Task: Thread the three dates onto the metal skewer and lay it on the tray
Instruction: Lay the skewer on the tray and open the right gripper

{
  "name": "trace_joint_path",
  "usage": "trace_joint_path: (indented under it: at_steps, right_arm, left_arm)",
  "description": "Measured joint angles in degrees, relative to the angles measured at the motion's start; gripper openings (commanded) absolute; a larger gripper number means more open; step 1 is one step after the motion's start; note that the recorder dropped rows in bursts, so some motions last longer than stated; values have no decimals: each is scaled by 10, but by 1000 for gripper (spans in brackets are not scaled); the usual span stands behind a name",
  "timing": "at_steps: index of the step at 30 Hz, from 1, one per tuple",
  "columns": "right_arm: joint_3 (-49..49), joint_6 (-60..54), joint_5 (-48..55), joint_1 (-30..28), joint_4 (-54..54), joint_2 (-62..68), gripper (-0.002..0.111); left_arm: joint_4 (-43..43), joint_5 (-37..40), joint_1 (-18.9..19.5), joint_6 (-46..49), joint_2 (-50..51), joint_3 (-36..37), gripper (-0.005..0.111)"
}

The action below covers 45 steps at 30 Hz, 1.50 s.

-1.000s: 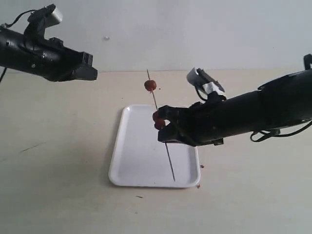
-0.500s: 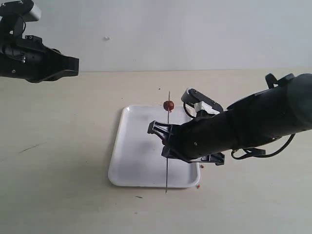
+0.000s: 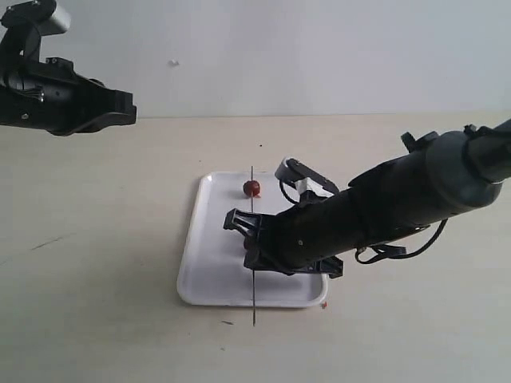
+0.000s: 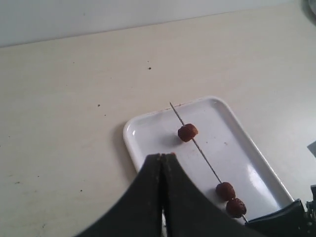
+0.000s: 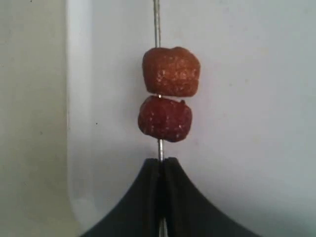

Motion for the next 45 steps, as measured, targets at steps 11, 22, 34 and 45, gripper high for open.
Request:
trace_joint_path:
  at_steps: [11,22,34,45]
  right_arm:
    - [-1,-2,-3,0,-30,1,43]
    - [-3,8,-12,0,-137,-29,43]
    - [4,123,-11,0,-245,-54,43]
    - [5,143,35,0,-246,-54,47]
  left_arm:
    - [-3,7,0,2,0,0,0]
    - [-61,115,0,78,0,0,0]
    - [-143,283,-1,196,0,0,0]
    - [-157,319,-1,193,0,0,0]
